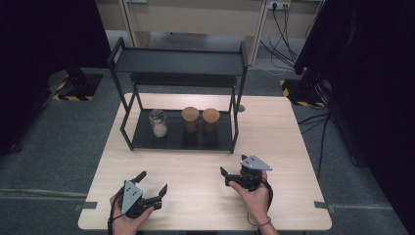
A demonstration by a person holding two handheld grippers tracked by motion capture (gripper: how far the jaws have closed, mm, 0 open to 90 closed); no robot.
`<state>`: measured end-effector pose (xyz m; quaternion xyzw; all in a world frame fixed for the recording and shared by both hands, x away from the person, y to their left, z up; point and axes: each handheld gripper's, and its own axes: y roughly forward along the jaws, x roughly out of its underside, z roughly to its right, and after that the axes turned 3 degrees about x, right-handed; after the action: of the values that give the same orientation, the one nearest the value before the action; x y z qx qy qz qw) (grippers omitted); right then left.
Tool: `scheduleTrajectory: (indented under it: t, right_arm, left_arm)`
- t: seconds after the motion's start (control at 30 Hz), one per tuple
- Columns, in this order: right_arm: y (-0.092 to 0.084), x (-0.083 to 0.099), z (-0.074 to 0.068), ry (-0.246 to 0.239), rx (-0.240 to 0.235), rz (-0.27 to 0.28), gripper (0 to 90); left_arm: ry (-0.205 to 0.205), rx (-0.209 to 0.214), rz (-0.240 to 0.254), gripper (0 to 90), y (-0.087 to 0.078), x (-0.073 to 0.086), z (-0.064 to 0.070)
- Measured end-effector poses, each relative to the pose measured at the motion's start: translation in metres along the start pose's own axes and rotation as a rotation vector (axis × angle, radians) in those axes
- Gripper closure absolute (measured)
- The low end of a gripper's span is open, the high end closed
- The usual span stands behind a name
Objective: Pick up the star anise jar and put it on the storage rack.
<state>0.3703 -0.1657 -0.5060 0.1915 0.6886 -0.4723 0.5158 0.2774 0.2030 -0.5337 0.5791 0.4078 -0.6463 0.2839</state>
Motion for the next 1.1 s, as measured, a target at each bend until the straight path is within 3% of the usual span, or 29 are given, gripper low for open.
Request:
scheduleTrajectory:
  t: [1.1]
  right_arm:
    - [-0.018,0.021,0.017,0.043,0.065,0.015,4.1]
  left_arm:
    - [-0.001,-0.001,0.000,10.2,0.000,0.000,0.000]
